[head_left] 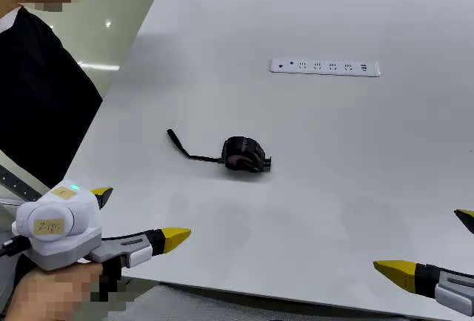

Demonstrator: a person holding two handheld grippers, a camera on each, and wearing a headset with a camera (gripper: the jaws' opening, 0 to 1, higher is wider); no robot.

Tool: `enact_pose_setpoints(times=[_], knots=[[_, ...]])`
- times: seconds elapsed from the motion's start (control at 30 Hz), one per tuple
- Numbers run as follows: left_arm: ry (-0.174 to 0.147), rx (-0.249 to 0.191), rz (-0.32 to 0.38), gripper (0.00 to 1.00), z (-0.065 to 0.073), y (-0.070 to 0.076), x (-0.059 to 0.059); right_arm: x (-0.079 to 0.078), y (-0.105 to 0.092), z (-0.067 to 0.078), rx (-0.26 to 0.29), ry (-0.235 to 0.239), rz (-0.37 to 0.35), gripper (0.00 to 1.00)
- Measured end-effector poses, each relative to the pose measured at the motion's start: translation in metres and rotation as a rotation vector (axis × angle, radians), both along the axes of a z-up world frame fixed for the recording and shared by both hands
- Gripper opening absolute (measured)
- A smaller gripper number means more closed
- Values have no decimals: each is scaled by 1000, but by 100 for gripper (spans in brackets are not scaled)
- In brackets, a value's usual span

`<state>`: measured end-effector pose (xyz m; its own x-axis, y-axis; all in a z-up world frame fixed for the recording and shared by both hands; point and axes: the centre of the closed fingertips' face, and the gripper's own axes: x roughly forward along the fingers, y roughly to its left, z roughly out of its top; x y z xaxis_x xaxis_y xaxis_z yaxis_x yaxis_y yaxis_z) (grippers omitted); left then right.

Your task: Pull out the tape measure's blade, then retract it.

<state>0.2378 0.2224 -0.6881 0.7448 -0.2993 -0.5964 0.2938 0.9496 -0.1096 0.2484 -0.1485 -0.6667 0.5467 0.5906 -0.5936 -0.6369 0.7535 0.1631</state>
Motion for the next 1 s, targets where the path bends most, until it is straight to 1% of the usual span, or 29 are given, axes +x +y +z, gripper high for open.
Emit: enact_pose_setpoints(times=[0.23, 0.53, 1.0], knots=[[5, -1, 4, 100, -1, 2, -2, 2, 1, 1, 1, 1, 1, 100], [2, -1, 7, 100, 0, 4, 1, 4, 2, 0, 0, 4, 8, 100], [0, 1, 5, 100, 1, 5, 3, 4, 1, 1, -3, 1, 8, 100]])
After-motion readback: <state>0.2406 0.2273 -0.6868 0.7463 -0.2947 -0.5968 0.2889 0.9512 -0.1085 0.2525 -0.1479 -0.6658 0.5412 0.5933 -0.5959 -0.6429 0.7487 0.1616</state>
